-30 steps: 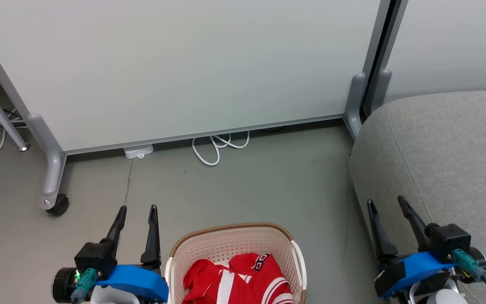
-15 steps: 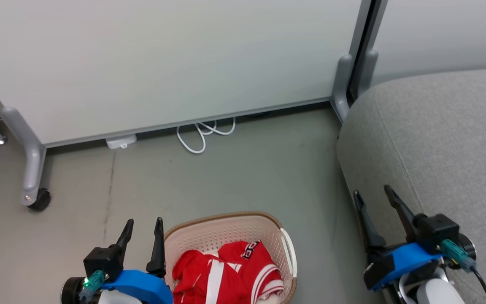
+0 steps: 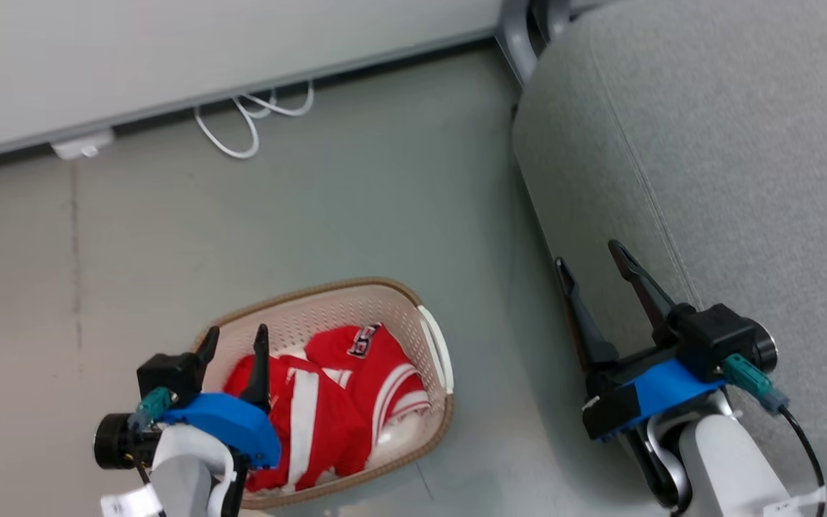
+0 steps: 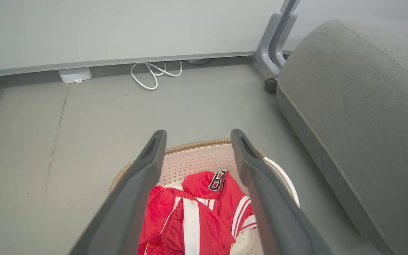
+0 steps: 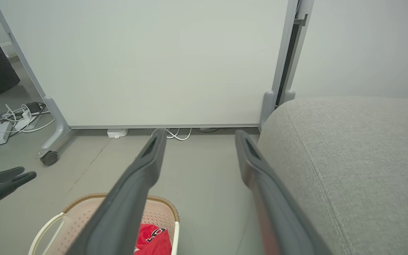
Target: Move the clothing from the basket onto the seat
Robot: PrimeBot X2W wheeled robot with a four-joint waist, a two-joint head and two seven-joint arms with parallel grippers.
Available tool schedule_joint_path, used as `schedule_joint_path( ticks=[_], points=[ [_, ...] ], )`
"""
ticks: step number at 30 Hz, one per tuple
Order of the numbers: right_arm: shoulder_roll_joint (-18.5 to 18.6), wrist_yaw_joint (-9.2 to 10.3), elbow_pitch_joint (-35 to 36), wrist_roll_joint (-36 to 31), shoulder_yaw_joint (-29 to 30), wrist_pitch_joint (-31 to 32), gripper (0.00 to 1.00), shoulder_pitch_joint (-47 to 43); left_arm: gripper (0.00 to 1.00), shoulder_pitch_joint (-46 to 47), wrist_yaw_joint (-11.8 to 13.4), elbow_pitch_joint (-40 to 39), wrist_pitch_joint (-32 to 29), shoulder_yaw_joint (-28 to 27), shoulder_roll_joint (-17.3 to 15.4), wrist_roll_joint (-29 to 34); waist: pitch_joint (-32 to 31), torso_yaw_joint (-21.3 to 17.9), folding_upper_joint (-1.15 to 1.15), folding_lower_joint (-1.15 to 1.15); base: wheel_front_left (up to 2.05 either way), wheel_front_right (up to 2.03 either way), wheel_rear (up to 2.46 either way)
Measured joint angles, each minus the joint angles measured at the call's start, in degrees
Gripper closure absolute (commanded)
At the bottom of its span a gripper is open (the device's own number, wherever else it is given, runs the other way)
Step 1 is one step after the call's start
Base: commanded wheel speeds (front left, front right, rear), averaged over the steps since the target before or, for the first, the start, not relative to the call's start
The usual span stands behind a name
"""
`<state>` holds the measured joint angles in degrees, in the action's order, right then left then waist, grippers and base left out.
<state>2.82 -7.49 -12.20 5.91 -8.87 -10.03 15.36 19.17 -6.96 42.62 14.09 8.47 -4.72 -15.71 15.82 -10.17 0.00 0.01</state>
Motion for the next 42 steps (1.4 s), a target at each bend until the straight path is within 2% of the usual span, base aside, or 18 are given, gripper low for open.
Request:
schedule_joint_path(
  ticks=[11,23,30,42],
  points=[
    [0.1,0.00,-0.1,2.8,-4.3,-2.4,0.00,6.0,0.00,9.9,-0.1,9.1,-2.2,-1.5,-2.6,-2.8,12.5,-6.5,0.00,0.01,0.00,0.00,0.00],
    [0.1,0.00,-0.3,5.3,-7.0,-4.3,0.00,10.6,0.00,17.1,1.5,17.0,-4.6,-1.3,-5.2,-2.8,24.3,-10.2,0.00,0.01,0.00,0.00,0.00],
    [0.1,0.00,-0.7,7.2,-8.4,-4.9,0.00,12.4,0.00,20.8,3.1,21.0,-7.8,-1.5,-6.7,-3.5,29.1,-11.6,0.00,0.00,0.00,0.00,0.00],
    [0.1,0.00,0.2,9.2,-9.1,-5.0,0.00,12.8,0.00,23.8,5.7,25.7,-14.6,-2.0,-7.8,-4.9,32.4,-13.6,0.00,0.00,0.00,0.00,0.00]
  ],
)
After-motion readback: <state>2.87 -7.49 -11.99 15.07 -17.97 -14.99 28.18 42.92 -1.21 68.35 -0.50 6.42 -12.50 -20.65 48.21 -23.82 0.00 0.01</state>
